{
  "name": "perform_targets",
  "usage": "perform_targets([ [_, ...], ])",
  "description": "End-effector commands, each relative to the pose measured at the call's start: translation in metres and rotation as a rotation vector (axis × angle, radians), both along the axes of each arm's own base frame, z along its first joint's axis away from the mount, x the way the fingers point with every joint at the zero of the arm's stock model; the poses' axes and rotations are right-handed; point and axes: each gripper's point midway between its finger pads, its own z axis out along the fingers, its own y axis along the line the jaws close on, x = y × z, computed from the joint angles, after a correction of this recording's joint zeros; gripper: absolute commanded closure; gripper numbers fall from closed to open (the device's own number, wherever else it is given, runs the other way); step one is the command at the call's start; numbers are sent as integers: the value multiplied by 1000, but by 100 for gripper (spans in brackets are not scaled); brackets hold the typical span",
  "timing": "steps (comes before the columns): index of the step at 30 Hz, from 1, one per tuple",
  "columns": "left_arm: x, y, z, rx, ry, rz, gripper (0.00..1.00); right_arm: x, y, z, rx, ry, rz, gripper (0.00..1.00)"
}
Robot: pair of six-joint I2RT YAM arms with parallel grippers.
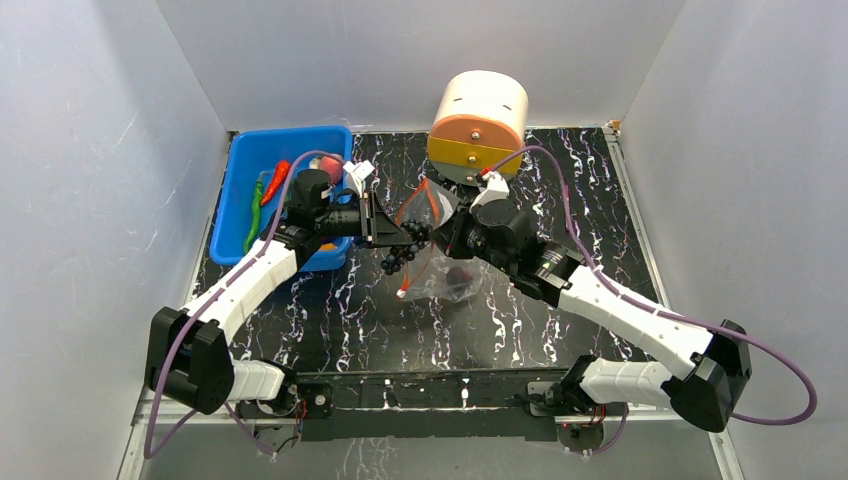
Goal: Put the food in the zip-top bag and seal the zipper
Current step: Place the fake fruit in the zipper food storage bag.
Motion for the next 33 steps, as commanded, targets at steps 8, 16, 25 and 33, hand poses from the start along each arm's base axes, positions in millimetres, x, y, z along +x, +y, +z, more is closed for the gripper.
perform_targets([
  [8, 34, -2, 11, 16, 51, 233, 82, -2, 31, 14, 184, 11, 69, 100],
  [16, 48, -3, 4, 42, 52, 338, 82, -1, 36, 20, 216, 18, 77, 100],
  [25, 38, -5, 4, 60, 57, 324, 55, 8, 26, 21, 196, -12, 12, 100],
  [33, 25, 3, 30, 95, -25, 289, 37, 13, 1, 20, 113, -44, -78, 100],
])
